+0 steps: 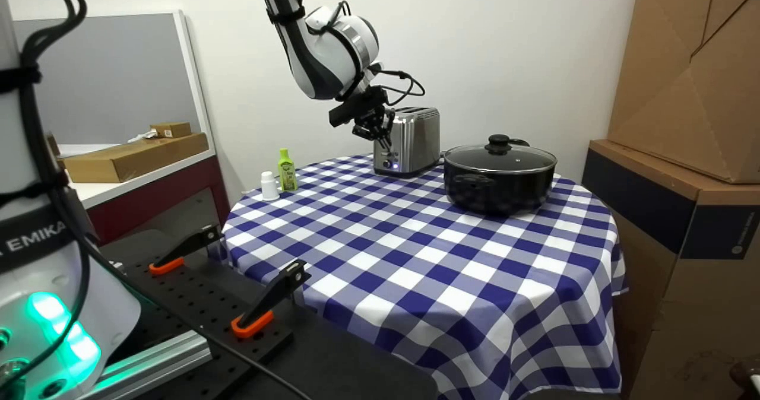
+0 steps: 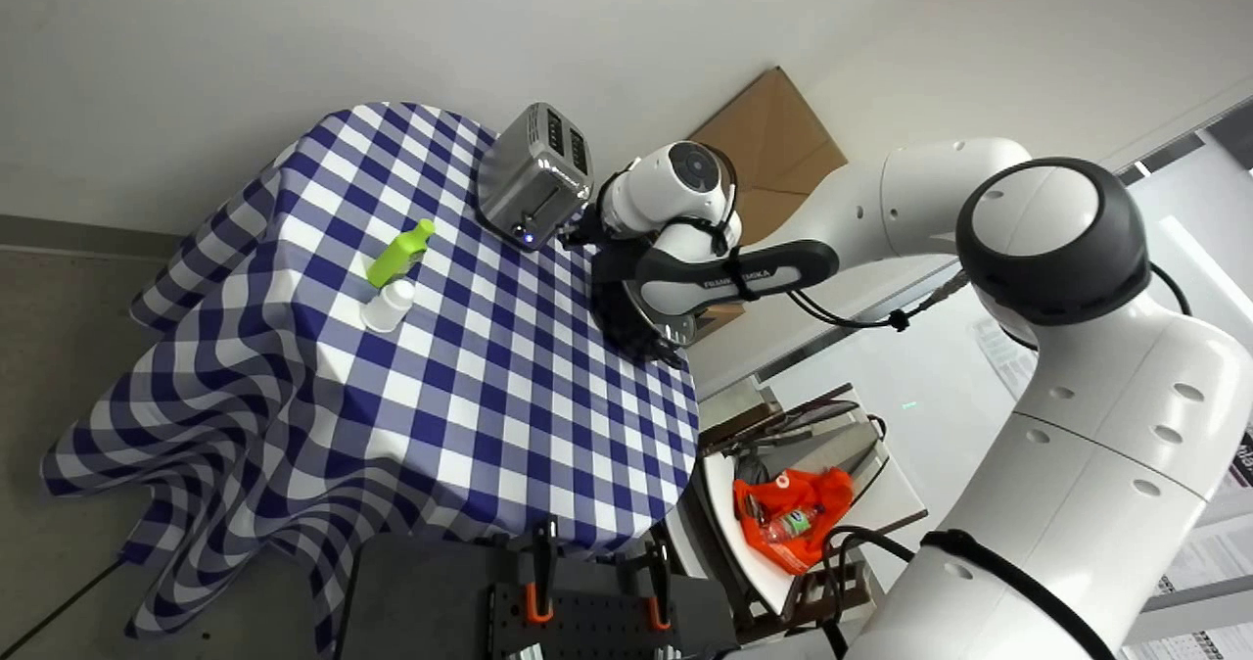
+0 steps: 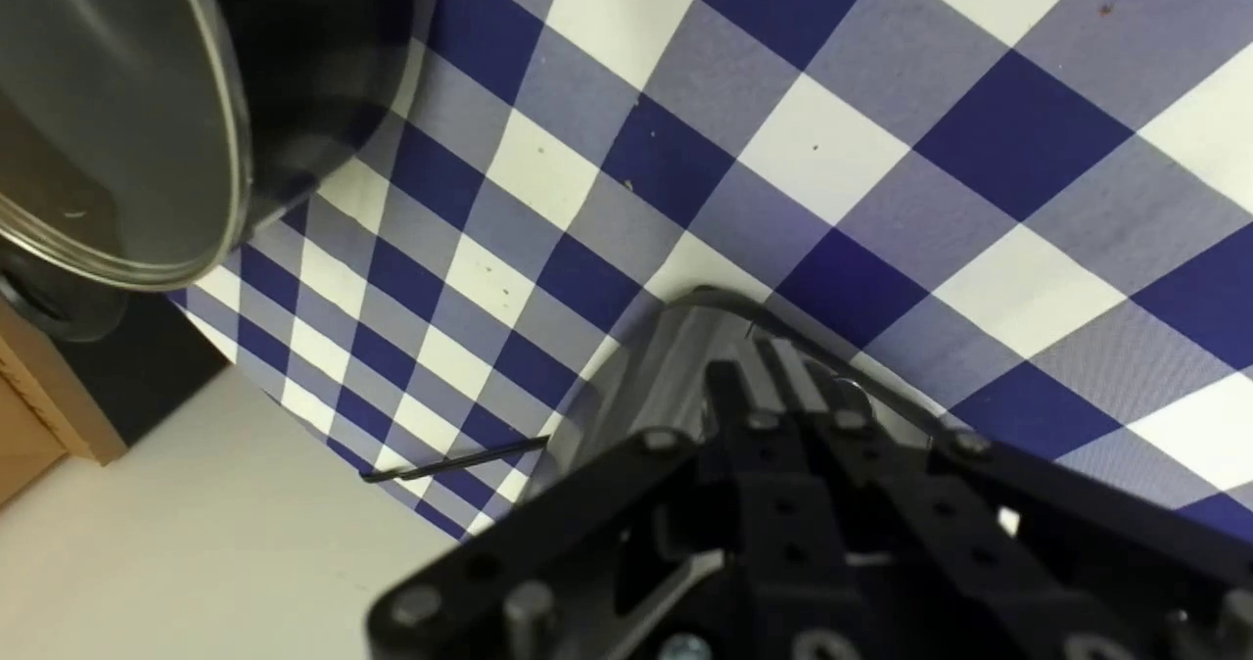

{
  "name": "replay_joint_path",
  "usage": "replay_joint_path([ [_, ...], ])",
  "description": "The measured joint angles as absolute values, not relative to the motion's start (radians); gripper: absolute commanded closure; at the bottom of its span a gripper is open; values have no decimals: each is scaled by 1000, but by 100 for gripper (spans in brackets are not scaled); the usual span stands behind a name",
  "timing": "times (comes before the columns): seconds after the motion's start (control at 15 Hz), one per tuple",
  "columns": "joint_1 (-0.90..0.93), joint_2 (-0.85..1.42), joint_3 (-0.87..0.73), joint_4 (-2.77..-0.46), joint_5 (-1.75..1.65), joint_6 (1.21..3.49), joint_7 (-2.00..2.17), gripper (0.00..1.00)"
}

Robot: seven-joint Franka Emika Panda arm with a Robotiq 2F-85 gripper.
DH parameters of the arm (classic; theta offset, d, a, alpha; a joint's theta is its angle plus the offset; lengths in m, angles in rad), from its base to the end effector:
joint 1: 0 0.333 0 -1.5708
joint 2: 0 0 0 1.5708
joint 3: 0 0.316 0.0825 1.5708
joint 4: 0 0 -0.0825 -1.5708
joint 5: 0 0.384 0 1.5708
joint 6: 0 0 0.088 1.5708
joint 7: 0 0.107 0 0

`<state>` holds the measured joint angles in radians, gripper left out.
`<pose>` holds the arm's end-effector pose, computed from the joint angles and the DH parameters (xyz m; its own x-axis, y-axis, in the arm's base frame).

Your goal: Turn on the toaster

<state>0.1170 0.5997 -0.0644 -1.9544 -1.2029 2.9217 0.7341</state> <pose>0.6107 0.0920 0.1816 0.7964 0.4996 0.3409 0.3539 -0.8420 0.4072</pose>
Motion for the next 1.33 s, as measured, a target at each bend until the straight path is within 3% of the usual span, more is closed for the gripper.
replay_joint_path([
  [1.33, 86, 845, -28, -1726, -1215, 2922, 637, 100],
])
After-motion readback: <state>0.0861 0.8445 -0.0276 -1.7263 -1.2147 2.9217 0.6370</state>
